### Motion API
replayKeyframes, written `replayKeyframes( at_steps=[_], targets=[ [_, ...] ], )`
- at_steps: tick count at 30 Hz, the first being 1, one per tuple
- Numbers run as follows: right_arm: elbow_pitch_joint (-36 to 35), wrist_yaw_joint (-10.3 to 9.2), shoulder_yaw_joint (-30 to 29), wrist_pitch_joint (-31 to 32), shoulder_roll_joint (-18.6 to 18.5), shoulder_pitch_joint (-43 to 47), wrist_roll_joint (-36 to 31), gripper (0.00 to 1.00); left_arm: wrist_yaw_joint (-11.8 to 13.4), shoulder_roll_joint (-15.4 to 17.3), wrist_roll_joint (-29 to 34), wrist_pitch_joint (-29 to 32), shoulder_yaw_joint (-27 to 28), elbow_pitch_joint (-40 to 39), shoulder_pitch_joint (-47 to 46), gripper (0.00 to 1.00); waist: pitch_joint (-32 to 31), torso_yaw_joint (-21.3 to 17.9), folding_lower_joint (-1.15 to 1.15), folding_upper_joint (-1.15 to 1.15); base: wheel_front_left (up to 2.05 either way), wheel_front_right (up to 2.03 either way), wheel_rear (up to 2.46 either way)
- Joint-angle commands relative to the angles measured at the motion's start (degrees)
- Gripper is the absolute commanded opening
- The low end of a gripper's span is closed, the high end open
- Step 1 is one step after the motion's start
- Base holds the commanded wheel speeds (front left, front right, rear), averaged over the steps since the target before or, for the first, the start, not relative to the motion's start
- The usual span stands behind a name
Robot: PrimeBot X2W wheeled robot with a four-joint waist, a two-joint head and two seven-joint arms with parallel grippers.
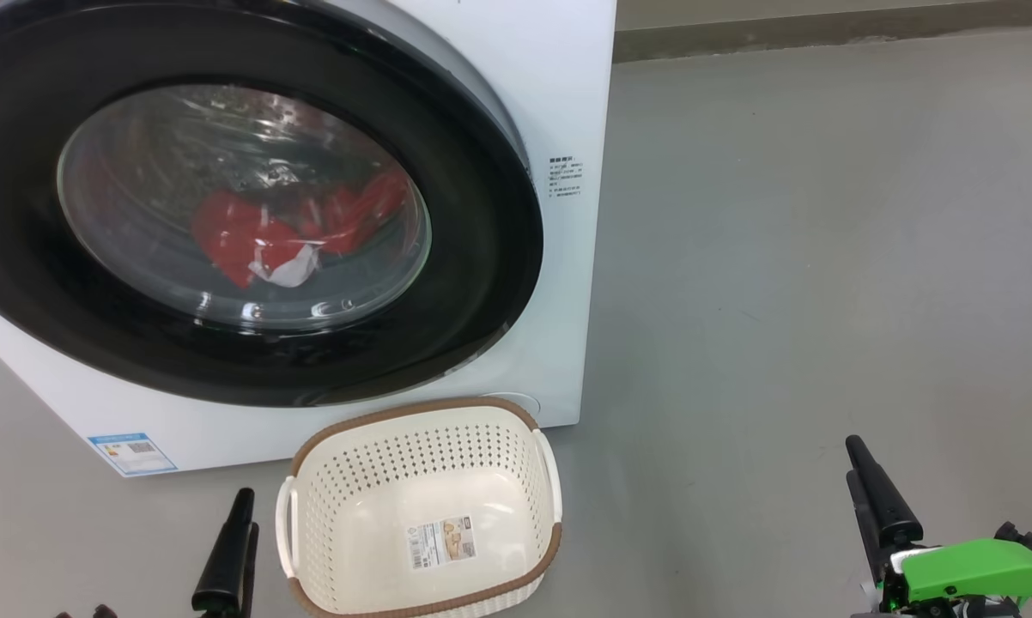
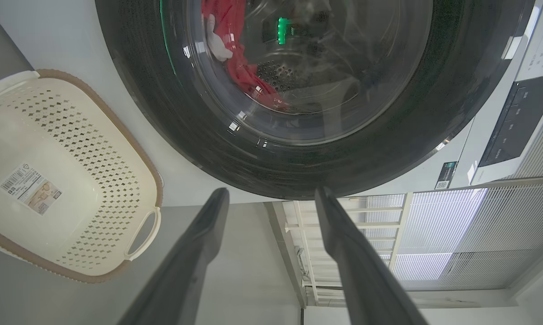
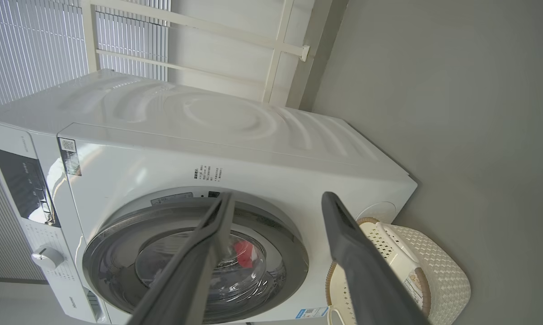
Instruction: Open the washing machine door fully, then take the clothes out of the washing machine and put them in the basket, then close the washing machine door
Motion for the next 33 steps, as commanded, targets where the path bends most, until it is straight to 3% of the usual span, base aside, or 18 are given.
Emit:
replayKeyframes(
  at_steps=[1, 15, 33],
  targets=[
    [-1.7, -0.01, 0.3, -0.4, -0.9, -1.1, -1.0, 1.0, -0.1, 0.7, 1.3, -0.6, 0.4, -1.9, -0.8, 1.0, 0.0, 0.0, 0.0, 0.0, 0.0, 0.0, 0.0],
    [-2.0, -0.01, 2.7, -2.8, -1.8, -0.6, -10.8, 1.0, -0.1, 0.8, 16.0, -3.0, 0.6, -3.8, -0.5, 1.0, 0.7, 0.4, -0.01, 0.0, 0.0, 0.0, 0.0],
    [-1.9, -0.02, 4.5, -5.8, -2.8, -0.7, -23.4, 1.0, 1.9, 0.9, 32.0, -6.1, -1.0, -5.9, 0.4, 1.0, 1.3, 0.6, -0.01, 0.0, 0.0, 0.0, 0.0]
  ],
)
